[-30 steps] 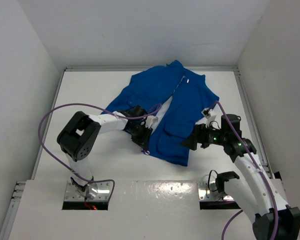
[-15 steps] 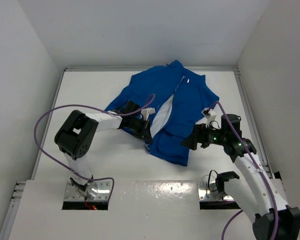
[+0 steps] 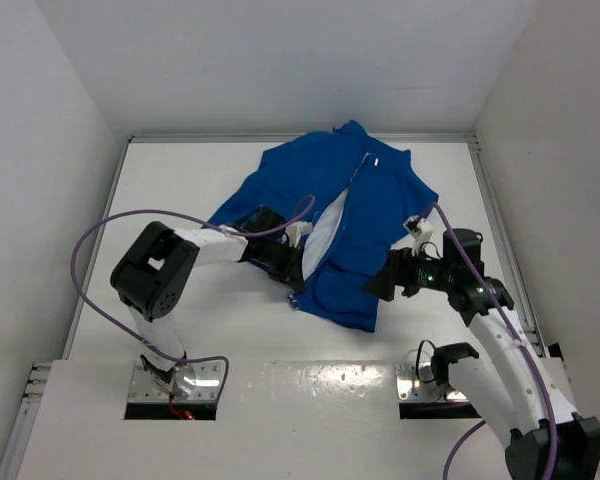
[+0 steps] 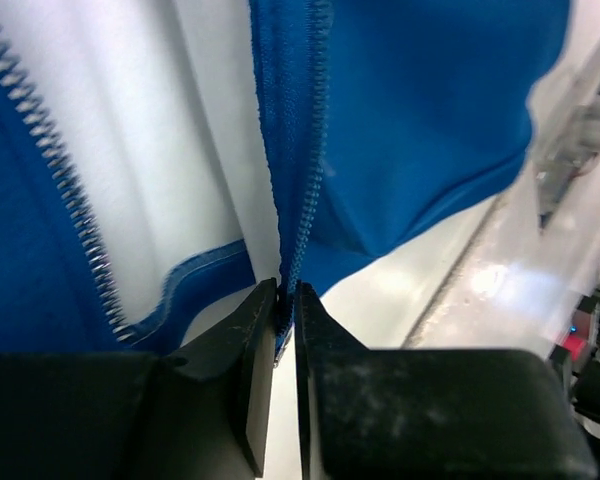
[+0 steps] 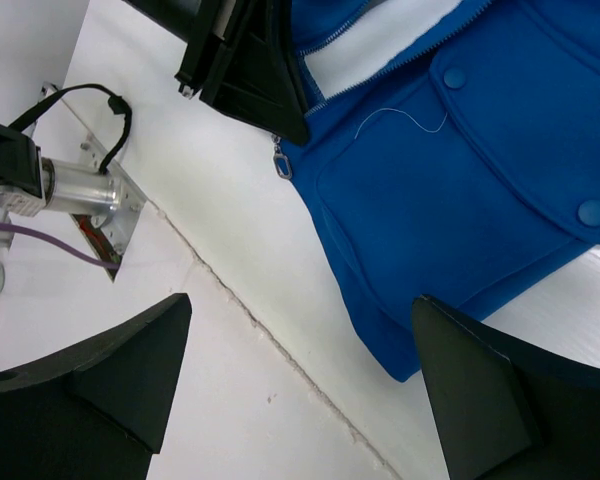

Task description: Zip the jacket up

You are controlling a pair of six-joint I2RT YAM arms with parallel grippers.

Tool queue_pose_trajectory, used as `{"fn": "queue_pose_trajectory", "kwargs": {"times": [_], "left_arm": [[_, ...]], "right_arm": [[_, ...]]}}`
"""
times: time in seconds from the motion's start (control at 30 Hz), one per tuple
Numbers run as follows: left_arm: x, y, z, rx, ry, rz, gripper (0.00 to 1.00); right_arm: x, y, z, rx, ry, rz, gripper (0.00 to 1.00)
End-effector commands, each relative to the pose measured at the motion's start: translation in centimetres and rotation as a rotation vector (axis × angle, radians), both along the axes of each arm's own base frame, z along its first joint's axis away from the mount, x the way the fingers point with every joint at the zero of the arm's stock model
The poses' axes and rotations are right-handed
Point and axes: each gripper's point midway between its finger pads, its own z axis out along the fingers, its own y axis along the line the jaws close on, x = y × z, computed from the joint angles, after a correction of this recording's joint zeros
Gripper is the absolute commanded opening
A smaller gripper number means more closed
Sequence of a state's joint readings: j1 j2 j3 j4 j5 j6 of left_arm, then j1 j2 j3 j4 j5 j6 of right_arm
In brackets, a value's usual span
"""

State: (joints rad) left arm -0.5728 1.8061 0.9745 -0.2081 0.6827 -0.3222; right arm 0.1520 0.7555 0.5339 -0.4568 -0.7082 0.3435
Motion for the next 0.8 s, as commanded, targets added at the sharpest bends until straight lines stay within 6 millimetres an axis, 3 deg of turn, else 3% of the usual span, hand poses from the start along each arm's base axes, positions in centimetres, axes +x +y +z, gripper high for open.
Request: {"fn": "queue_pose_trajectory", "kwargs": {"times": [0.0, 0.07, 0.13, 0.2, 0.23, 0.27, 0.33, 0.37, 0.4, 0.43, 0.47, 0.5, 0.53, 0.6, 0.77], "left_arm": [[-0.7, 1.1, -1.2, 0.072, -0.001, 0.000, 0.19], [-0.7, 1.1, -1.2, 0.072, -0.001, 0.000, 0.17], [-0.9, 0.7, -0.8, 0.043, 0.003, -0.014, 0.02], [-0.6, -0.5, 1.0, -0.042, -0.025, -0.047, 0.00], [-1.1, -1.3, 3.0, -0.151, 0.002, -0.088, 0.00], [-0.2, -2.0, 4.8, -0.261, -0.052, -0.105, 0.00], [-1.5, -3.2, 10.1, -0.464, -0.040, -0.151, 0.00], [-0.2, -4.3, 13.8, -0.595, -0.193, -0.178, 0.00], [-0.4, -4.6, 16.4, -0.660, -0.117, -0.120, 0.00], [-1.0, -5.1, 18.2, -0.721, -0.116, -0.106, 0.00], [-1.8, -5.8, 22.0, -0.862, -0.229, -0.154, 0.00], [-2.8, -5.9, 23.7, -0.925, -0.221, -0.160, 0.00], [-3.6, -6.3, 24.8, -0.966, -0.127, -0.142, 0.00], [-5.2, -7.2, 24.9, -1.029, -0.049, -0.149, 0.00], [-5.1, -7.3, 23.5, -1.120, 0.074, -0.064, 0.00]], "right_arm": [[0.5, 0.1, 1.3, 0.005, -0.054, 0.009, 0.91], [0.6, 0.1, 1.4, 0.006, -0.056, 0.008, 0.91], [0.7, 0.1, 1.4, 0.005, -0.057, 0.008, 0.91], [0.7, 0.1, 1.4, 0.001, -0.066, 0.014, 0.91], [0.6, 0.0, 1.3, -0.001, -0.060, 0.015, 0.91], [0.6, 0.1, 1.3, -0.002, -0.064, 0.016, 0.91], [0.5, 0.1, 1.4, -0.001, -0.075, 0.018, 0.92], [0.6, 0.1, 1.7, 0.008, -0.088, 0.021, 0.92], [0.5, 0.2, 1.9, 0.011, -0.093, 0.021, 0.92], [0.6, 0.3, 2.2, 0.028, -0.100, 0.019, 0.92], [0.5, 0.4, 2.4, 0.034, -0.107, 0.020, 0.93], [0.5, 0.5, 2.6, 0.046, -0.107, 0.016, 0.93], [0.5, 0.6, 2.6, 0.064, -0.107, 0.017, 0.93], [0.4, 1.0, 2.7, 0.107, -0.094, 0.010, 0.92], [0.1, 1.5, 2.3, 0.157, -0.038, 0.003, 0.83]]}}
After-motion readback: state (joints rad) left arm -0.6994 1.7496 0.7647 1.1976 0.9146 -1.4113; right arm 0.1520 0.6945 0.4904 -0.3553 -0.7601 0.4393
